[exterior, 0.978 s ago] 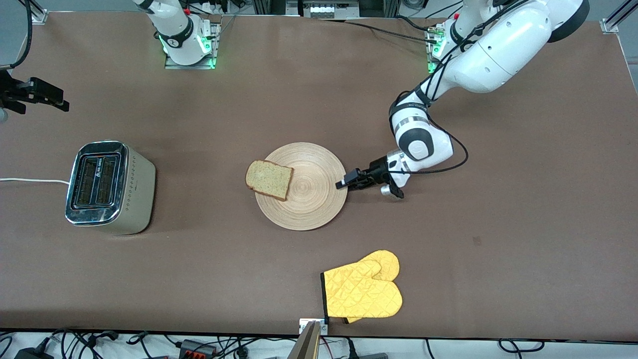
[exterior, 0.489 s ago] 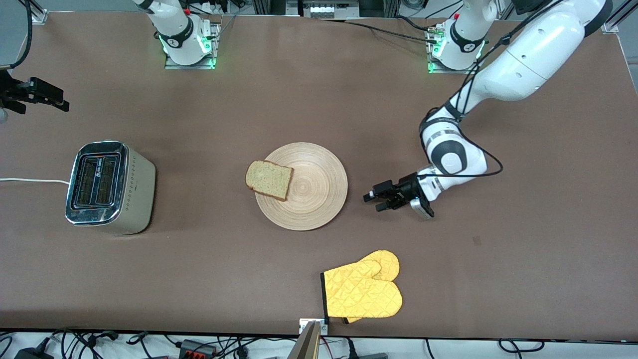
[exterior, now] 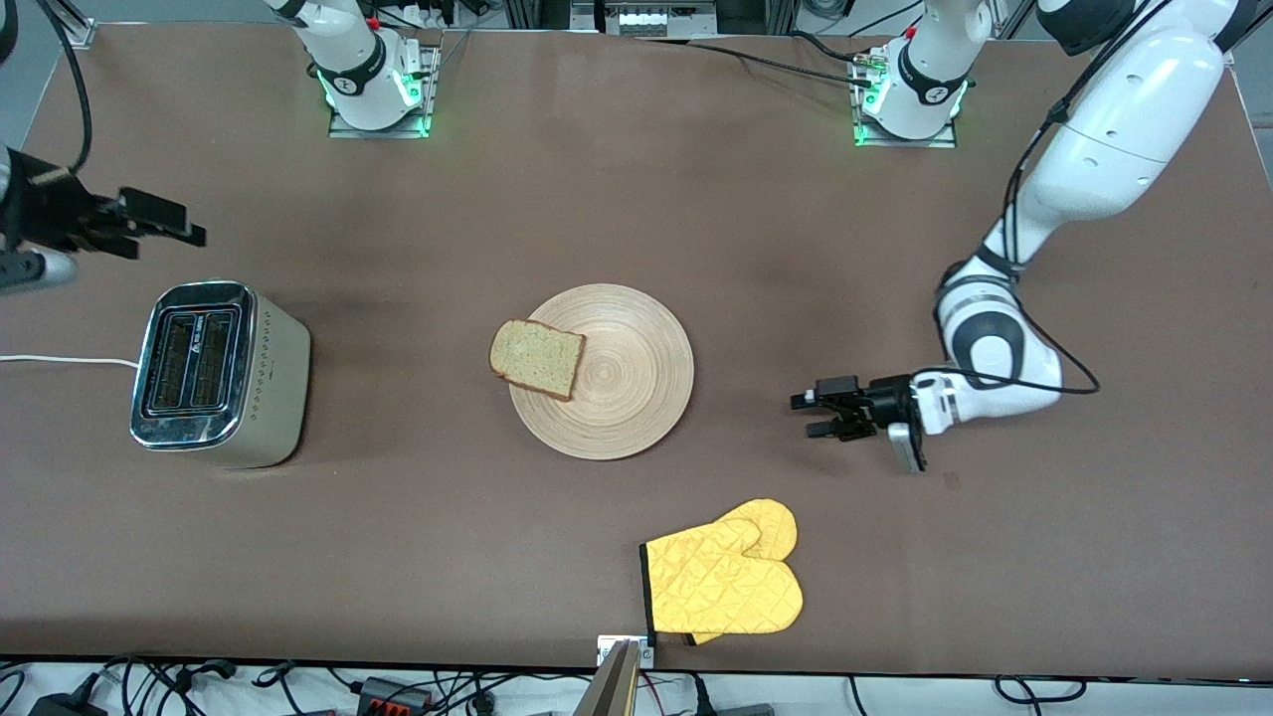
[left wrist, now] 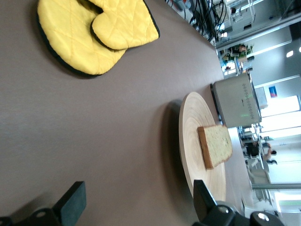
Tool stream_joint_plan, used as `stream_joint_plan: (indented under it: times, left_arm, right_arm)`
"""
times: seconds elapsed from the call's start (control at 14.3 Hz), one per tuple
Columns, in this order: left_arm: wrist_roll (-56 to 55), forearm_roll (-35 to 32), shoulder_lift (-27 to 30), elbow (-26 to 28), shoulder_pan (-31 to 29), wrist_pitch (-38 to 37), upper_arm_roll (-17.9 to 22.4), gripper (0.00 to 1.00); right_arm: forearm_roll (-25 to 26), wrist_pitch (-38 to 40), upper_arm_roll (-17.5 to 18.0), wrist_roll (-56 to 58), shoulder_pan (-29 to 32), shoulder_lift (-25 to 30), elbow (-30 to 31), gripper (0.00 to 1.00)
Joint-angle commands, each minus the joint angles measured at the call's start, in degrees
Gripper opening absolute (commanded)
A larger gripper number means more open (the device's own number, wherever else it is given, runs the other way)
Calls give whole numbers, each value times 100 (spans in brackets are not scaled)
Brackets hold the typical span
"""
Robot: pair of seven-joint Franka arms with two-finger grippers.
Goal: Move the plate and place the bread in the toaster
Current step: 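Release the plate and withdraw the left gripper while the right gripper reaches out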
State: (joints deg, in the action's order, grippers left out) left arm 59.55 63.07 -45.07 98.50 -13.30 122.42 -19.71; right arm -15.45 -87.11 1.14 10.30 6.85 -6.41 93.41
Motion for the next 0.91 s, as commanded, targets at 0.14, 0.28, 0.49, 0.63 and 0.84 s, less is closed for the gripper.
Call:
stream_joint_plan:
  times: [0.14,0.28,0.49,0.63,0.84]
  left_arm:
    - [-1872,-2022,173,-848,-348,-1420,81,100]
    - [-2891,-2970,436,-1156,-348,-1860,81,100]
    - [-4446,-4456,928,-1534,-200,-2431,-24,100]
    - [-5240,-5450,1244,-1763,134,-2766,-24,100]
    - [-5575,-6409,1640,-1799,415,-2785,-24,100]
  right_arm:
    - [-326,10,35,34,62,-562,-104,100]
    - [-353,-34,53,-80,-104,-633,-77,100]
    - [-353,-436,53,-1787,-762,-721,37,100]
    - [-370,-753,62,-2399,-1027,-1045,54,100]
    - [-789,-1639,62,-2436,-1238,-959,781,100]
